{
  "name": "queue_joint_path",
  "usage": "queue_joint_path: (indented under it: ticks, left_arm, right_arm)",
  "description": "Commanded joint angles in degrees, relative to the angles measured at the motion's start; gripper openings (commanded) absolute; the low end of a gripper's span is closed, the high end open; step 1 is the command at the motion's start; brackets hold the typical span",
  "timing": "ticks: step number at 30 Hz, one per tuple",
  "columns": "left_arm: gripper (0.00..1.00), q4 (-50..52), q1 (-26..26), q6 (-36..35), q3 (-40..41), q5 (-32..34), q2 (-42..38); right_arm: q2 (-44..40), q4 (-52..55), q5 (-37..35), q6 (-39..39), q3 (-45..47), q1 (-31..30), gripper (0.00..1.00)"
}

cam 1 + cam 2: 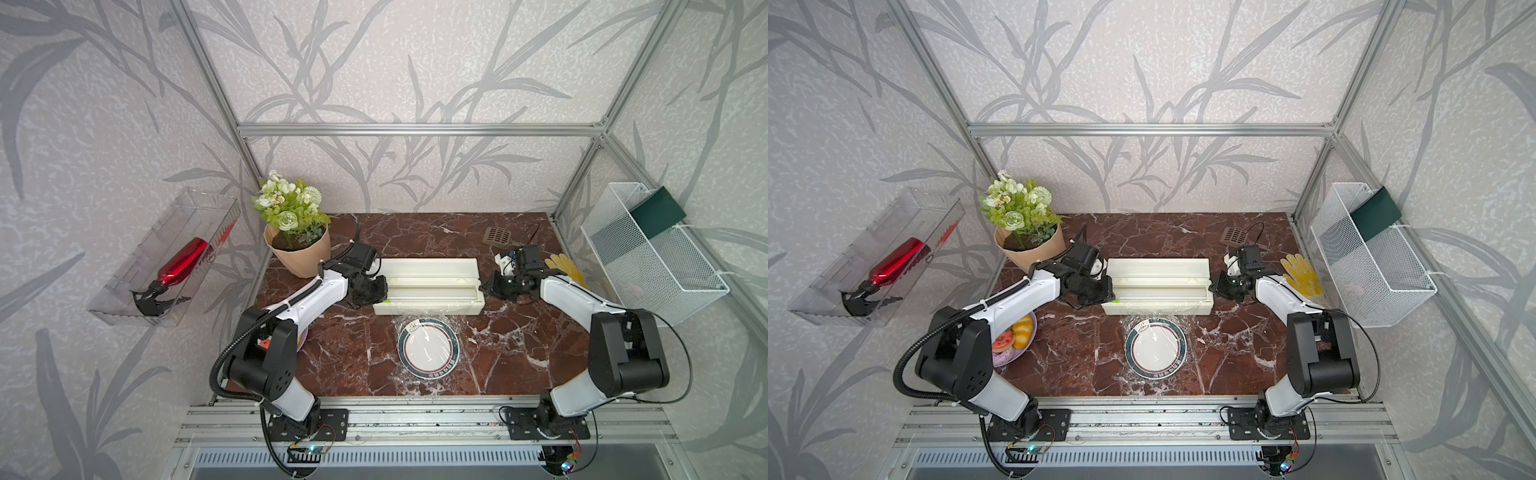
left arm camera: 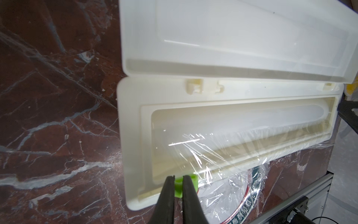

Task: Wrap the plate with plastic wrap
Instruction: Tear off the plastic wrap from the plastic wrap cutting box.

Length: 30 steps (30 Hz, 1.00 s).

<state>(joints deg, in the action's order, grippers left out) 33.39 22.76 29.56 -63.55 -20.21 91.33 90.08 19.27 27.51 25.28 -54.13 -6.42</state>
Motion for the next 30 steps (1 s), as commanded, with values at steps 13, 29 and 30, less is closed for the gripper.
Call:
queue_joint_path:
  ticks: [13, 29, 30]
  left_arm:
    - [0.11, 0.1, 5.4, 3.8, -3.7, -1.3, 6.1]
    - [0.1, -1.3, 7.8, 6.4, -6.1, -1.6, 8.2]
    - [0.1, -1.3, 8.0, 6.5, -6.2, -1.6, 8.1]
  right_arm:
    - [2.0, 1.2, 1.6, 0.6, 2.0, -1.1, 0.16]
    - [2.1, 0.6, 2.2, 1.2, 2.4, -1.4, 0.16]
    - [2.1, 0.7, 2.1, 1.2, 2.4, -1.4, 0.16]
